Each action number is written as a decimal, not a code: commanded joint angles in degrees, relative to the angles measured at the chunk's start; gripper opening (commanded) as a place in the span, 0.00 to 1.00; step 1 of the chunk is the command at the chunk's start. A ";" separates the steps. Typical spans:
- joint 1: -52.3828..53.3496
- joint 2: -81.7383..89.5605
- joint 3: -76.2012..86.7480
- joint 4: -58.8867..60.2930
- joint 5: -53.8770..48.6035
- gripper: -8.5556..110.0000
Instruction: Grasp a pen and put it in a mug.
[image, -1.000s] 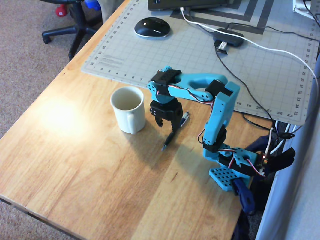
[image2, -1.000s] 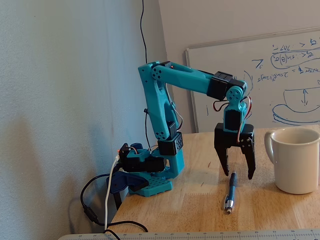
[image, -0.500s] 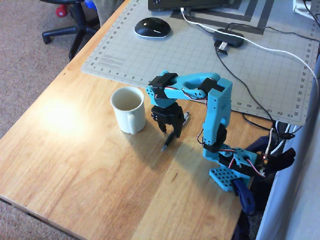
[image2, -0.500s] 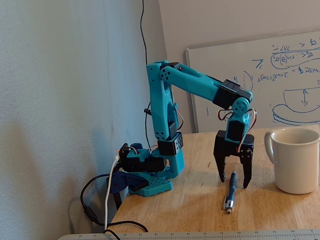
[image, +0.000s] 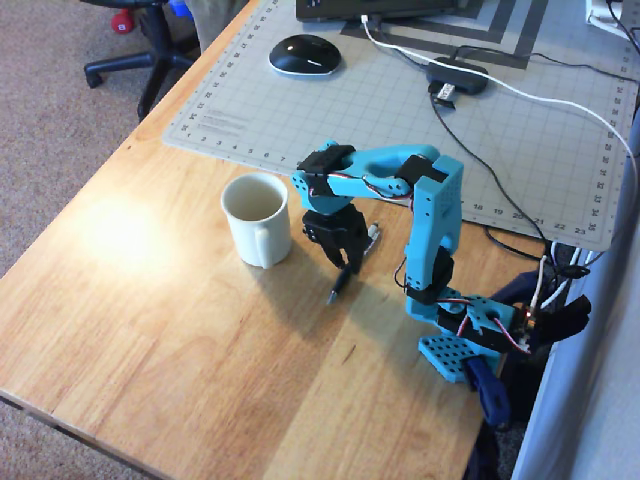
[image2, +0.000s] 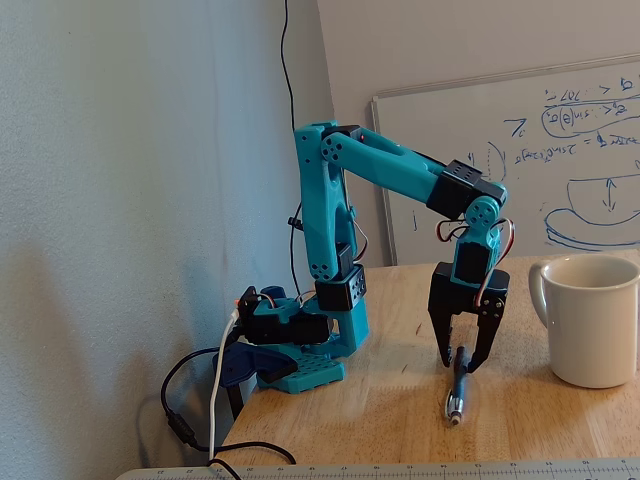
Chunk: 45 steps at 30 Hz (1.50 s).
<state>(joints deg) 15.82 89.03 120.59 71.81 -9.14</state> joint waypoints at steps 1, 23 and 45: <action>-0.26 1.23 -3.43 -0.62 -0.53 0.12; -4.04 9.32 -3.43 -11.07 -0.53 0.11; -3.87 27.07 -2.90 7.38 -0.44 0.11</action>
<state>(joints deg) 12.30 108.63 120.67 74.18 -9.14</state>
